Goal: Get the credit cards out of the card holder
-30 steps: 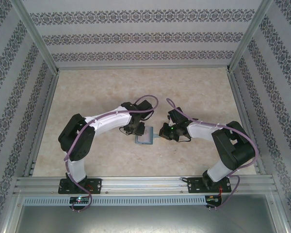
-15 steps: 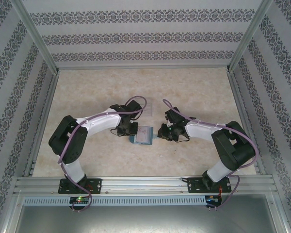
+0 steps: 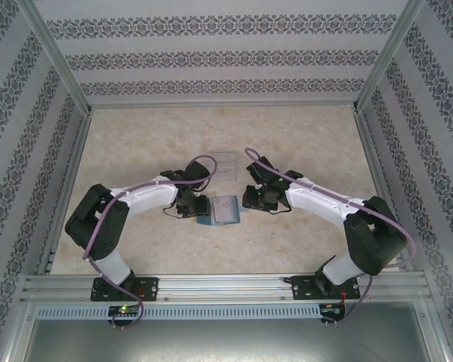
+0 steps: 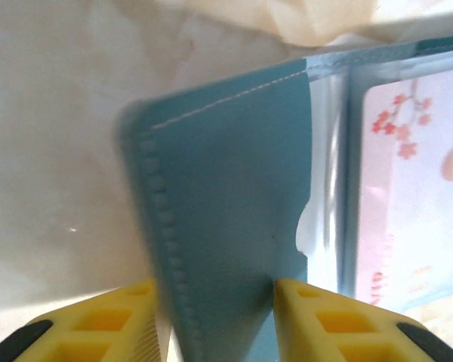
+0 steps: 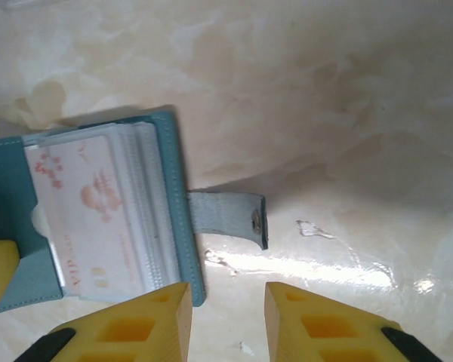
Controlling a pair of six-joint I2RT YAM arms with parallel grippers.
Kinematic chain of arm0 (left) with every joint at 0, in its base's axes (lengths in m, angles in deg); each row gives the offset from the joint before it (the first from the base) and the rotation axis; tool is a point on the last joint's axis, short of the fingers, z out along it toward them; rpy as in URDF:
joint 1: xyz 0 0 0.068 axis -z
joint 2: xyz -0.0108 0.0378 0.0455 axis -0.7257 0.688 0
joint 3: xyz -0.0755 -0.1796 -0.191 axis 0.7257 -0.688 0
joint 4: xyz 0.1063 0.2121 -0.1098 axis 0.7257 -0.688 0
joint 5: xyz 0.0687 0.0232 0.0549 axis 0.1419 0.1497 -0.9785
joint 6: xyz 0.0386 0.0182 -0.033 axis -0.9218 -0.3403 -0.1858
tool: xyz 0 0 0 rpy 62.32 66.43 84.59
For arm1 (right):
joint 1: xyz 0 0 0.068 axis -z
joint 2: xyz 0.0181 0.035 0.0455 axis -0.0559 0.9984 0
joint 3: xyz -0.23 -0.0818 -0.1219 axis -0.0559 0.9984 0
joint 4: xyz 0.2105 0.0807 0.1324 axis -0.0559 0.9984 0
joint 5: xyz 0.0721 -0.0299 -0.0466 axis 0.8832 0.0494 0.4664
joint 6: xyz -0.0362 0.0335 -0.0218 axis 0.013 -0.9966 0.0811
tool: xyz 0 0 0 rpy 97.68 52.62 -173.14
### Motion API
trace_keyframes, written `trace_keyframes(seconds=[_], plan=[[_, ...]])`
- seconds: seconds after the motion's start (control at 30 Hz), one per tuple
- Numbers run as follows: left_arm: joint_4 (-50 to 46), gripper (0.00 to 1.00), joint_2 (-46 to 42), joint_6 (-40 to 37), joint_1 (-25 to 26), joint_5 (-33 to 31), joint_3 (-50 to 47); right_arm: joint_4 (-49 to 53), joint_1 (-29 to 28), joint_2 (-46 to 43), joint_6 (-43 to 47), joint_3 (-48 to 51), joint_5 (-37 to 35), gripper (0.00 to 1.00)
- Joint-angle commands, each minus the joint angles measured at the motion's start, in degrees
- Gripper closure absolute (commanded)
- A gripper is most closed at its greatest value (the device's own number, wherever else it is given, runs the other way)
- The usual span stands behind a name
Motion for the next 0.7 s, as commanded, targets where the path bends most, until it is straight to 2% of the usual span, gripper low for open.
trace_keyframes(seconds=[0.0, 0.37, 0.67], plan=[[-3.20, 0.58, -2.51, -1.26, -0.95, -2.80, 0.31, 3.11, -1.38, -0.81, 0.65, -2.31, -1.50, 0.69], [-7.66, 0.57, 0.87, -3.72, -1.29, -6.77, 0.96, -2.71, -2.22, 7.51, 1.18, -4.87, 5.05, 0.73], [-10.58, 0.52, 3.59, -4.90, -1.34, -10.30, 1.70, -2.67, -2.05, 13.90, 2.64, -5.21, 2.77, 0.74]])
